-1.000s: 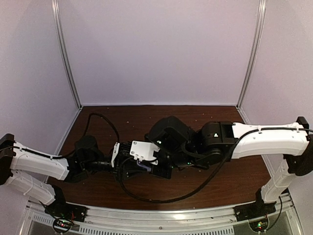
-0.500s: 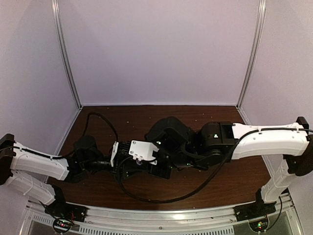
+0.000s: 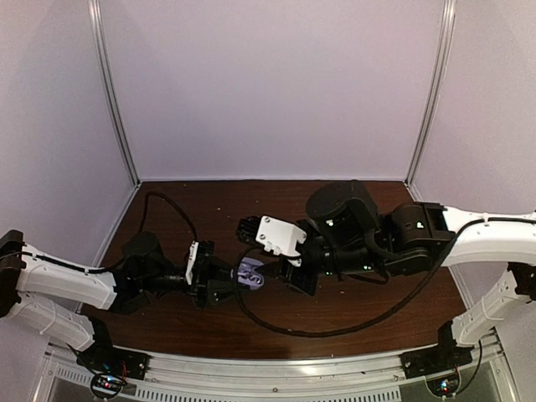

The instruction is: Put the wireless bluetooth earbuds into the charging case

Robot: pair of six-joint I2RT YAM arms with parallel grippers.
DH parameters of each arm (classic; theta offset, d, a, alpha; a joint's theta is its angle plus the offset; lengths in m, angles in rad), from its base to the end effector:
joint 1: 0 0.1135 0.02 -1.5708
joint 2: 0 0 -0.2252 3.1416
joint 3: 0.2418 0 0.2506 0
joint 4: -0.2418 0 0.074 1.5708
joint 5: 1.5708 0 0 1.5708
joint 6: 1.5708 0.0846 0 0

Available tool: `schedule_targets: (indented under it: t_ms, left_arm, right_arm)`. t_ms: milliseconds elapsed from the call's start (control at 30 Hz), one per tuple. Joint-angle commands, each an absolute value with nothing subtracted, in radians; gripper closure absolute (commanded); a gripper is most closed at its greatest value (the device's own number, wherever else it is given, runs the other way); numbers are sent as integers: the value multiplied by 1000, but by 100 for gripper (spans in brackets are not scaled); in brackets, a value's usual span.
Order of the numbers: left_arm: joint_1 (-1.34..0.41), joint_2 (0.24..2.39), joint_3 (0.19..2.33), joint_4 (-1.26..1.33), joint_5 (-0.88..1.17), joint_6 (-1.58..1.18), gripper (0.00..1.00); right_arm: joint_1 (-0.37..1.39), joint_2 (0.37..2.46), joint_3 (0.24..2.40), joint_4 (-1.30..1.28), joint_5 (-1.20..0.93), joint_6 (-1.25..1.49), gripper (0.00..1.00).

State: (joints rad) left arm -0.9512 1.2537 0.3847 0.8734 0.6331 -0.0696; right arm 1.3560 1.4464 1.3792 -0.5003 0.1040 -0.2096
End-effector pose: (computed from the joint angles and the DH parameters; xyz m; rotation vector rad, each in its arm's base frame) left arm 0.1305 -0.2691 0.1810 1.1845 1.2496 -1.2700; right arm 0.0879 0.3618 0.2955 -1.4978 1.5941 0.5547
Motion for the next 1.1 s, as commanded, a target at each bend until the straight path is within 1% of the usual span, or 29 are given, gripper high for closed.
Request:
schedule_targets:
  t_ms: [0,100,233,467,867,1067]
  left_arm:
    - [-957,1235,383,941,665,-70,100]
    - [-957,1239,385,945,678,-69,100]
    - [-957,1240,386,948,688,-71,100]
    - [-957,1242,391,943,692,-69,100]
    - [-957,1250,396,942,698,-67,100]
    - [-957,1249,397,942,698,-65,100]
  right_arm:
    - [1320,1396,1323,-437,5,-201,70]
    - [1311,1395,1312,-432,-43,-210,74]
    - [1310,1418,1316,-430,-65,-218,76]
    - [1310,1448,1325,-412,-112,-226,75]
    - [1310,1493,1331,-400,-95,-238,77]
    - [1310,1506,1332,-396,-109,-243,82]
